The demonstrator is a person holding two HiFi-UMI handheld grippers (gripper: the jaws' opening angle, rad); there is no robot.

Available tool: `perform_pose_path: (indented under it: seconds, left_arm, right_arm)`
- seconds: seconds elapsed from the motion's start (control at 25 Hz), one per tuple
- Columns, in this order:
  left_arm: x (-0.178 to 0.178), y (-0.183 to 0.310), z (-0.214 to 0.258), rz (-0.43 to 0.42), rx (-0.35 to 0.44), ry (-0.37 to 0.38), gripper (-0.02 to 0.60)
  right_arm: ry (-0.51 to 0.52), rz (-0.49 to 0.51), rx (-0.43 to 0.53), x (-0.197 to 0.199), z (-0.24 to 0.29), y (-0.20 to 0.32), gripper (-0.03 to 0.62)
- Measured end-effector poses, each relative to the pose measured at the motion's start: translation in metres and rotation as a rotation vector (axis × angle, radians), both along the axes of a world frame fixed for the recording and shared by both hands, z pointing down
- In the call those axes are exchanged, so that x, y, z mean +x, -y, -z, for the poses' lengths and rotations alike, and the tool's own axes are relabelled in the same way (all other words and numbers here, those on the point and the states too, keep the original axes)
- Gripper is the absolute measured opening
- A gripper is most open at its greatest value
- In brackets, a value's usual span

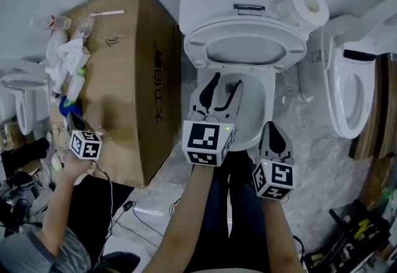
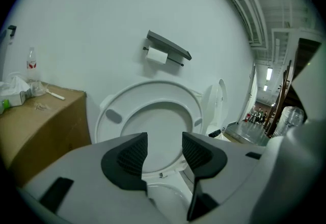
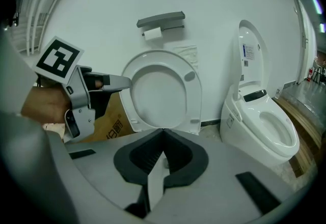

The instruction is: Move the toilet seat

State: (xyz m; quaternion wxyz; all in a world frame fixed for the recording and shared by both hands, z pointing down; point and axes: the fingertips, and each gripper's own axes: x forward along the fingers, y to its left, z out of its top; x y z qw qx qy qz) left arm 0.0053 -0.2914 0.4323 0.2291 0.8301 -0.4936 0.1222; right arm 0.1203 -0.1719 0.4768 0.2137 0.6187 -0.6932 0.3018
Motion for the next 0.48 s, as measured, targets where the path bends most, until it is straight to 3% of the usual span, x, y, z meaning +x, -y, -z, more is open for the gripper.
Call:
perform_pose_path:
  seconds: [0.32, 0.48]
  left_arm:
    - [-0.003, -0.056, 0.005, -0.021, 0.004, 0.022, 0.215]
    - [-0.004, -0.079, 0.015, -0.022, 0.033, 0.04, 0.145]
  right_arm:
    - [0.005, 0.016, 0.044, -0.008, 0.016, -0.011, 0.015]
    - [0.001, 0.026, 0.081, -0.01, 0.029, -0.015, 0.015]
